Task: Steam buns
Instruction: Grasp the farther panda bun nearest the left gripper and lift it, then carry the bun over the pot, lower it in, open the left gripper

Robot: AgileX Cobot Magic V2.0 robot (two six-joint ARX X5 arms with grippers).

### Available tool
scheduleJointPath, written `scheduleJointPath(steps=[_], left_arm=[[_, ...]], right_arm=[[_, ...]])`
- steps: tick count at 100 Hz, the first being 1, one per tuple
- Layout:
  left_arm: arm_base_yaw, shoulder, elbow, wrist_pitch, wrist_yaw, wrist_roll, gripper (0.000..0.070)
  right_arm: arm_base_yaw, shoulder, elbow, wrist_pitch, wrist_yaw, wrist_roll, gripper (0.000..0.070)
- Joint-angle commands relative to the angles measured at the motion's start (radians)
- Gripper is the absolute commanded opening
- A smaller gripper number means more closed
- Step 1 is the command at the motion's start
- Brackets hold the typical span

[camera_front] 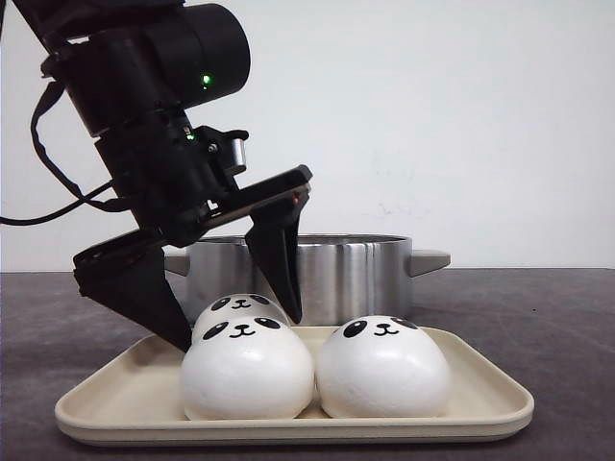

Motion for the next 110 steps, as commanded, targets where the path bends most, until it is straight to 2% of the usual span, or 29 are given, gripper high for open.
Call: scheduleJointPath(steps=[1, 7, 17, 21, 37, 52, 62, 92, 110], left_arm=[[-0.012, 0.029, 0.016, -0.005, -0.020, -0.009, 0.0585], [-0.012, 0.032, 0.016, -0.018, -0.034, -0.008, 0.0517], [-0.012, 0.032, 0.016, -0.034, -0.049, -0.001, 0.0292], [-0.012, 0.032, 0.016, -0.033, -0.049, 0.003, 0.0222], [-0.012, 0.032, 0.016, -0.031, -0.064, 0.006, 0.0000], [-0.013, 0.031, 0.016, -0.043, -0.070, 0.043, 0.0000], [-0.017, -0.003, 0.025, -0.080, -0.034, 0.050, 0.0000], [-0.087, -0.328, 0.027, 0.005, -0.027, 0.051, 0.0000], [-0.090, -0.478, 0.032, 0.121, -0.122, 0.052, 0.0003]], right_arm=[[0.012, 0.006, 0.014, 0.004, 0.000, 0.018, 0.0013], [0.012, 0.006, 0.014, -0.001, 0.000, 0.017, 0.0013], [0.012, 0.006, 0.014, -0.010, 0.000, 0.018, 0.0013], [0.012, 0.006, 0.014, -0.011, 0.000, 0.018, 0.0013], [0.013, 0.006, 0.014, -0.013, 0.000, 0.035, 0.0013], [0.012, 0.006, 0.014, -0.027, 0.000, 0.038, 0.0013], [0.012, 0.006, 0.014, -0.035, 0.000, 0.042, 0.0013], [0.012, 0.007, 0.014, -0.044, 0.002, 0.043, 0.0013], [0.012, 0.007, 0.013, -0.045, 0.002, 0.042, 0.0013]])
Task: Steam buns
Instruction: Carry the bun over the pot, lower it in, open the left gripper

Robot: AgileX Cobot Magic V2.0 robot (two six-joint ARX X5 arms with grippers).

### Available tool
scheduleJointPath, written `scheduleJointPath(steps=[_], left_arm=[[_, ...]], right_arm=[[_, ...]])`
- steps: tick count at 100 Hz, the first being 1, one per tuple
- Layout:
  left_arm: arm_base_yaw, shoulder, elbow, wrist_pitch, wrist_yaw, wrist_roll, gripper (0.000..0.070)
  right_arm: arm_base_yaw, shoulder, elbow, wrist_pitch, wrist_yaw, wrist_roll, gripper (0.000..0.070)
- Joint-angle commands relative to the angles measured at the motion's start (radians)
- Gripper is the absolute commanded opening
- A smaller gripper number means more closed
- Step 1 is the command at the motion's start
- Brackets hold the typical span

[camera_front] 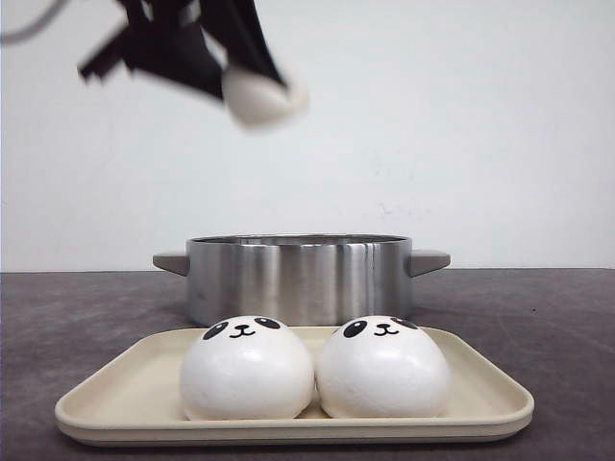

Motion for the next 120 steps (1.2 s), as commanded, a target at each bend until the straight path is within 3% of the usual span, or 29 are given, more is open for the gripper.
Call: scheduleJointPath(steps=[1, 31, 71, 99, 110, 120], left_arm=[[-0.004, -0.015, 0.026, 0.045, -0.042, 0.011, 0.0003], [0.109, 0.107, 0.183, 0.045, -0.064, 0.123, 0.0003], [0.196, 0.525, 0.420, 0.016, -0.068, 0.145, 0.0003], [0.235, 0.731, 0.479, -0.005, -0.068, 0.145, 0.0007], [0.247, 0.770, 0.479, 0.006, -0.067, 0.144, 0.0066], [0.256, 0.786, 0.479, 0.005, -0.067, 0.142, 0.0222]], right_arm=[[0.012, 0.007, 0.013, 0.004, 0.002, 0.017, 0.0013], [0.012, 0.014, 0.012, 0.004, 0.002, 0.006, 0.0013], [0.012, 0.020, 0.012, 0.000, 0.002, 0.007, 0.0013], [0.012, 0.020, 0.012, -0.005, 0.002, 0.010, 0.0013], [0.012, 0.020, 0.012, -0.005, 0.003, 0.010, 0.0013], [0.012, 0.020, 0.012, -0.005, 0.004, 0.010, 0.0013]])
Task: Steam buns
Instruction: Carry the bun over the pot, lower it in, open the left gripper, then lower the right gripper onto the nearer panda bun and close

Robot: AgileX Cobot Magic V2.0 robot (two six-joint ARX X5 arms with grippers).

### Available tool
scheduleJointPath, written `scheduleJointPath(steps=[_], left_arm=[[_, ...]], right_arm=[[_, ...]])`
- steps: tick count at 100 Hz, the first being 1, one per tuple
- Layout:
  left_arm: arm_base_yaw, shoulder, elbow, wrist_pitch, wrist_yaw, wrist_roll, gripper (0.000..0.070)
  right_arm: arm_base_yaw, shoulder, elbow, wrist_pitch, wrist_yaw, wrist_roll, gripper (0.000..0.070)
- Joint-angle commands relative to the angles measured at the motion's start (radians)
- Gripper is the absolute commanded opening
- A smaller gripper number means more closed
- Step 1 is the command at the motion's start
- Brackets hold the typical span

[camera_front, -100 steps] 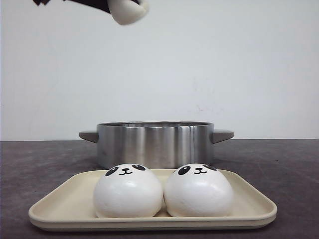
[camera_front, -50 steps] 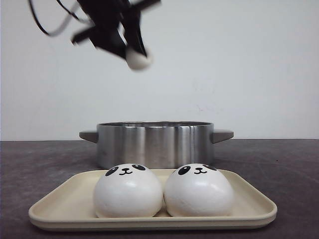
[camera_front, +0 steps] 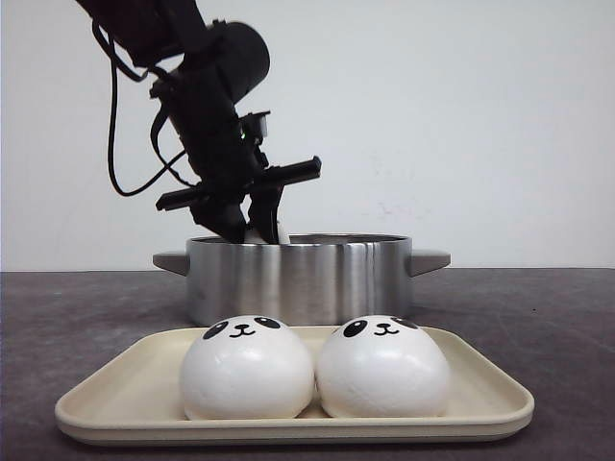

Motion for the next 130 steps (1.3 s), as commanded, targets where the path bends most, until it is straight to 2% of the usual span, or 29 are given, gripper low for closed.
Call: scheduleJointPath(steps=[1, 16, 27, 32, 56, 71, 86, 93, 113, 123, 130], left_arm=[[0.000, 0.026, 0.028, 0.014, -0.002, 0.004, 0.0240], [0.003, 0.027, 0.028, 0.025, -0.001, 0.004, 0.0434], [0.004, 0.025, 0.028, 0.018, -0.001, 0.004, 0.0606], [0.004, 0.025, 0.029, 0.010, -0.001, 0.004, 0.0650], [0.004, -0.018, 0.048, -0.084, 0.010, 0.000, 0.0634], [-0.005, -0.138, 0.048, -0.043, 0.018, -0.005, 0.0632], [-0.013, -0.304, 0.048, -0.066, 0.021, -0.020, 0.0632], [-0.018, -0.386, 0.048, -0.106, 0.021, -0.017, 0.0632], [-0.018, -0.621, 0.048, -0.261, 0.021, -0.005, 0.0633], [-0.018, -0.727, 0.048, -0.322, 0.021, 0.011, 0.0633], [-0.018, -0.796, 0.048, -0.357, 0.021, 0.027, 0.0633]], right_arm=[[0.012, 0.010, 0.014, 0.008, 0.004, 0.011, 0.0013], [0.012, 0.010, 0.014, 0.008, 0.003, 0.011, 0.0013], [0.012, 0.010, 0.014, 0.008, 0.003, 0.011, 0.0013], [0.012, 0.010, 0.014, 0.008, 0.004, 0.011, 0.0013], [0.012, 0.018, 0.005, -0.048, 0.031, 0.009, 0.0013], [0.003, 0.060, -0.037, -0.201, 0.089, 0.012, 0.0013], [-0.009, 0.099, -0.150, -0.212, 0.090, 0.040, 0.0013], [-0.009, 0.112, -0.222, -0.169, 0.059, 0.072, 0.0013], [-0.008, 0.146, -0.452, -0.011, -0.125, 0.212, 0.0013], [0.002, 0.176, -0.539, 0.013, -0.205, 0.273, 0.0013], [0.018, 0.205, -0.583, 0.016, -0.232, 0.307, 0.0016]])
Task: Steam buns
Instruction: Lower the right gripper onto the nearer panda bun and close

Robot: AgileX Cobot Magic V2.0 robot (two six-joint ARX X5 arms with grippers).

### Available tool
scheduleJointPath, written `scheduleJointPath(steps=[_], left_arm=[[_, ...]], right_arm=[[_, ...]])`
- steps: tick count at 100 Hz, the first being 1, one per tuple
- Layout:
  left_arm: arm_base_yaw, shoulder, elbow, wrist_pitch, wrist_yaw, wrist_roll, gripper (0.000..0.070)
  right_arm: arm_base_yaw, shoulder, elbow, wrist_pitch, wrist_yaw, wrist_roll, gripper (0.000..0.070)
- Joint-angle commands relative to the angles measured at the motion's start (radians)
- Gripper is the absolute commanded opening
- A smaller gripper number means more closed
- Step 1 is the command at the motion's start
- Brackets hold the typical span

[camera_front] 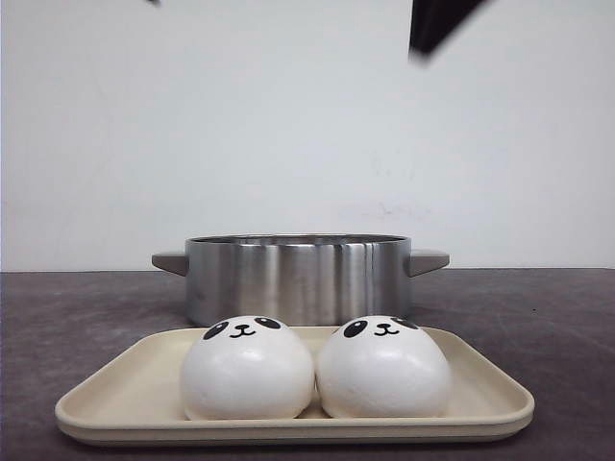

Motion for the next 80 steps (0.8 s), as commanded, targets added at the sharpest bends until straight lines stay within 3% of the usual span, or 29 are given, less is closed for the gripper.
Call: scheduleJointPath(steps=[1, 7, 19, 25, 45, 80], left_arm=[[-0.006, -0.048, 0.016, -0.020, 0.001, 0.029, 0.0633], [-0.006, -0.099, 0.016, -0.040, 0.001, 0.033, 0.0633], [-0.006, -0.180, 0.016, -0.062, 0.001, 0.031, 0.0633], [-0.006, -0.210, 0.016, -0.068, 0.001, 0.031, 0.0633], [-0.006, -0.258, 0.016, -0.084, 0.001, 0.032, 0.0633], [-0.006, -0.259, 0.016, -0.121, 0.009, 0.028, 0.0633]], right_arm=[[0.026, 0.031, -0.019, 0.011, -0.023, 0.079, 0.0016], [0.041, 0.057, -0.040, 0.013, -0.029, 0.093, 0.0070], [0.080, 0.112, -0.045, 0.026, -0.029, 0.104, 0.0419], [0.098, 0.135, -0.045, 0.049, -0.030, 0.104, 0.0527], [0.119, 0.227, -0.045, 0.062, -0.055, 0.127, 0.0539], [0.110, 0.381, -0.045, 0.073, 0.006, 0.129, 0.0535]])
